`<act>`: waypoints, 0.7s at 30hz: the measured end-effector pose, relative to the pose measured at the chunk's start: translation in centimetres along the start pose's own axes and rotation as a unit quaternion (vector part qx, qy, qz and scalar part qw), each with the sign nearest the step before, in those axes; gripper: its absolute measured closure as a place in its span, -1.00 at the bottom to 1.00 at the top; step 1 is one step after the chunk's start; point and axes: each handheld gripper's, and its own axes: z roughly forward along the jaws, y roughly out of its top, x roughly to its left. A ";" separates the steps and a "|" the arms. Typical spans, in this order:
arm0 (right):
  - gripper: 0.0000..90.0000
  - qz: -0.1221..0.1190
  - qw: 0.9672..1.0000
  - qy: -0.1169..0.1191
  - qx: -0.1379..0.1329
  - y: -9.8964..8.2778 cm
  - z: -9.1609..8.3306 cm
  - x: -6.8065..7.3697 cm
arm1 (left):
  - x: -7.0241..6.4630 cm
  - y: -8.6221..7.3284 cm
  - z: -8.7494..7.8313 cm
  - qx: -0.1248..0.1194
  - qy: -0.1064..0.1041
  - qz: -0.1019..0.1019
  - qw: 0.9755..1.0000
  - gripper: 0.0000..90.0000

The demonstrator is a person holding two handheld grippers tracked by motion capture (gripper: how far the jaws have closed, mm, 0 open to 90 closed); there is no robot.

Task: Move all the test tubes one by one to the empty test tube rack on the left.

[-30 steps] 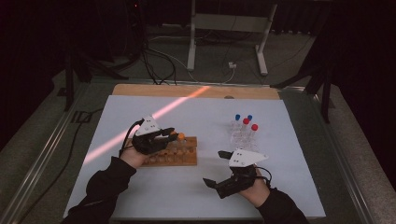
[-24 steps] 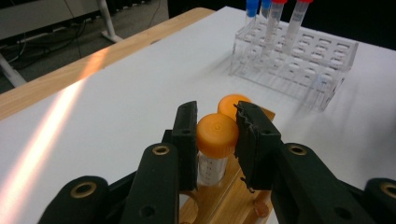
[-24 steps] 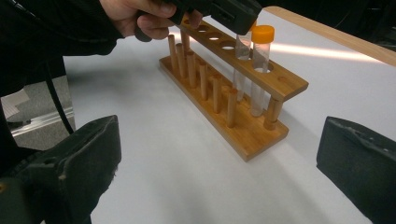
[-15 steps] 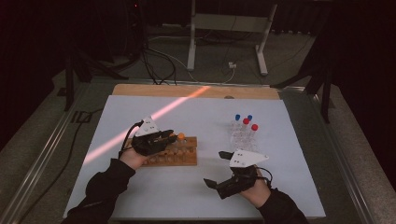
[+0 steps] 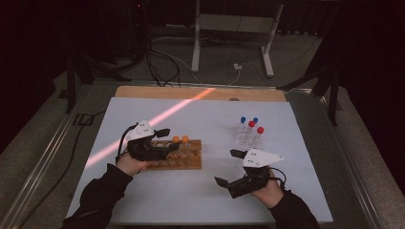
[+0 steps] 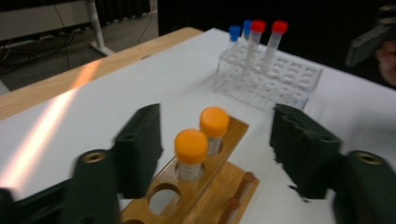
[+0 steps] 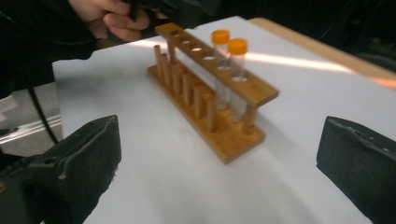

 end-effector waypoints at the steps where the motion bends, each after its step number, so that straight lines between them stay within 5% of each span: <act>1: -1.00 0.000 1.000 -0.005 -0.002 0.1 -0.2 -0.2 | -0.2 0.1 -0.1 0.000 0.002 0.001 1.000 -0.40; 9: -1.00 0.011 0.997 -0.080 -0.003 0.3 -3.1 -3.5 | -1.4 0.3 -0.3 -0.004 -0.042 0.012 0.999 -0.85; 16: -1.00 0.036 0.987 -0.157 -0.006 -0.8 -5.4 -6.9 | -1.8 0.3 -0.7 -0.006 -0.059 0.018 0.998 -0.98; 21: -1.00 0.053 0.981 -0.187 0.007 -1.7 -5.9 -8.6 | -2.0 0.2 -0.9 -0.007 -0.063 0.022 0.998 -0.99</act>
